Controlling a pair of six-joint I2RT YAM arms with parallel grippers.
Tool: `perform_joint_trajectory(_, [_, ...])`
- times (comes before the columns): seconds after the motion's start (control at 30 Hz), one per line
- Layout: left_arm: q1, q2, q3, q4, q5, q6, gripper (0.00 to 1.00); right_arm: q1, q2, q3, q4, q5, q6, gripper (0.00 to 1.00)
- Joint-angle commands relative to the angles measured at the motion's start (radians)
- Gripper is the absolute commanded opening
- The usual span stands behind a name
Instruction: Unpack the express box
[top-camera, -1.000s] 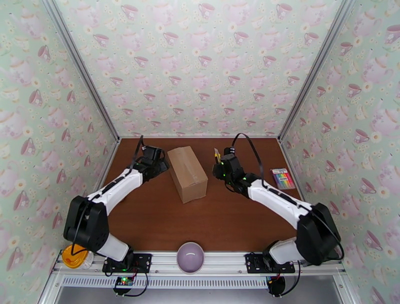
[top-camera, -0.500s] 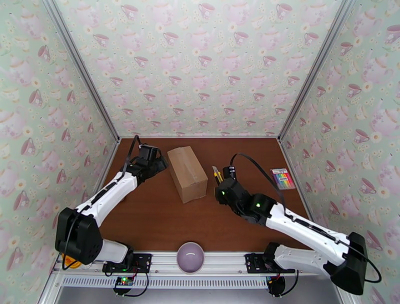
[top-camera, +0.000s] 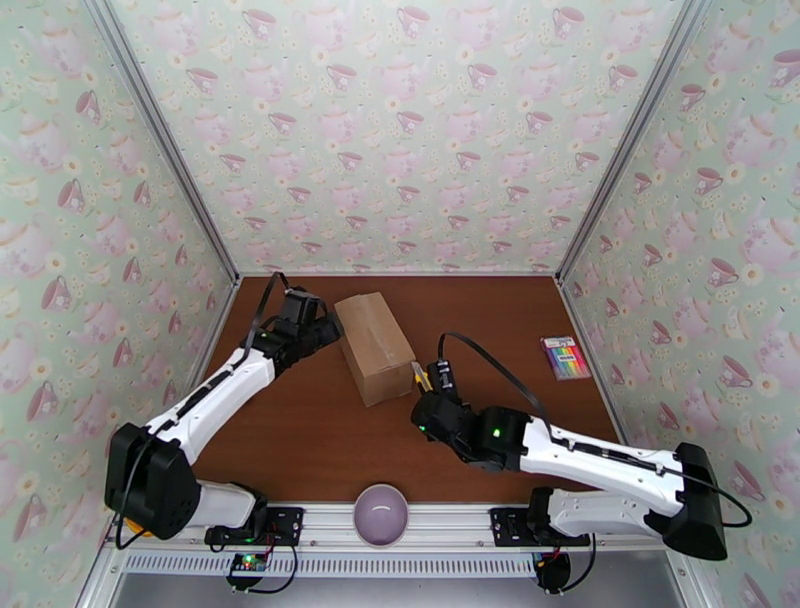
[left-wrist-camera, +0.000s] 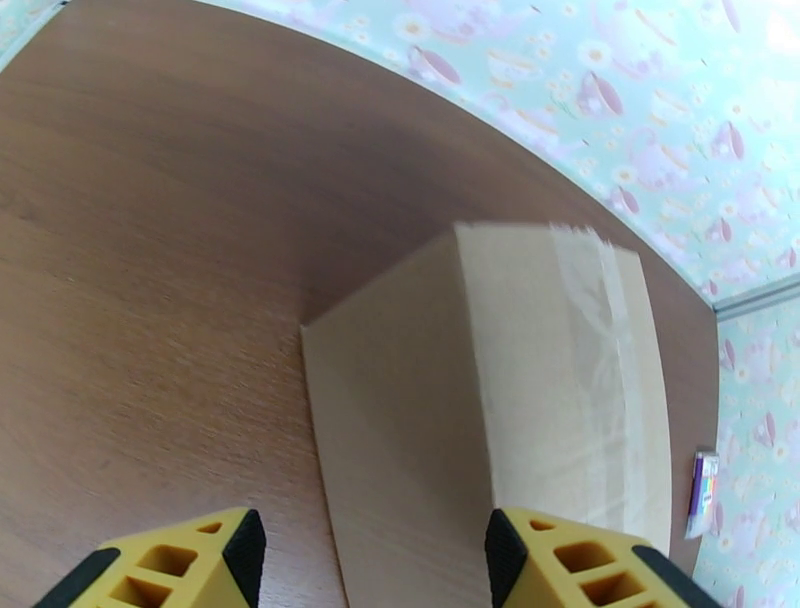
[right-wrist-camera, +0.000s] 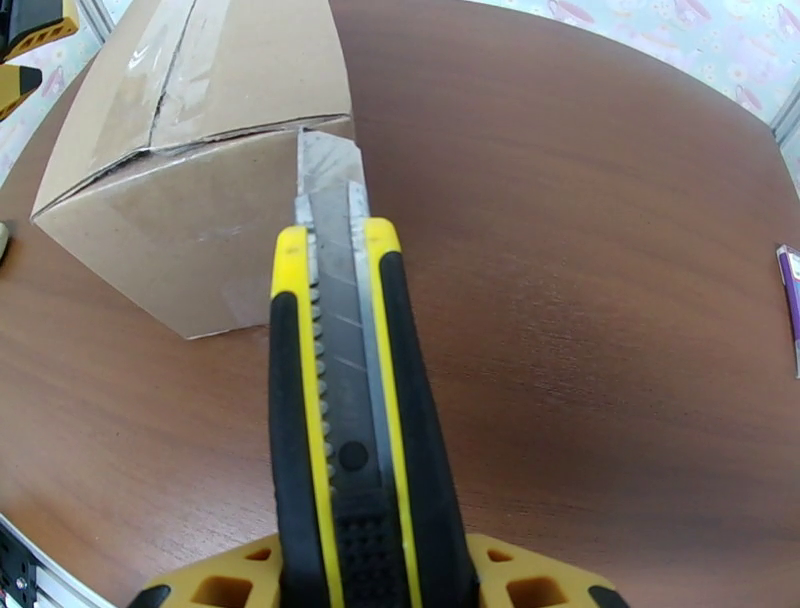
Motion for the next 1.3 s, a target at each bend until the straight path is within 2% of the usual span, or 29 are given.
perform_joint_trajectory(0.0, [-0.009, 0.021, -0.016, 0.021, 0.026, -0.011, 0.65, 0.012, 0.013, 0.034, 0.006, 0.027, 0.026, 0.00])
perform_joint_trajectory(0.4, [-0.024, 0.055, -0.002, 0.031, 0.036, -0.014, 0.65, 0.014, 0.043, 0.054, 0.013, 0.027, 0.015, 0.00])
perform_joint_trajectory(0.87, [-0.024, 0.045, -0.013, 0.034, 0.033, -0.020, 0.65, 0.058, -0.004, 0.059, -0.087, 0.061, 0.070, 0.00])
perform_joint_trajectory(1.27, [-0.025, 0.048, -0.012, 0.038, 0.043, -0.025, 0.65, 0.085, 0.042, 0.101, -0.037, 0.066, 0.048, 0.00])
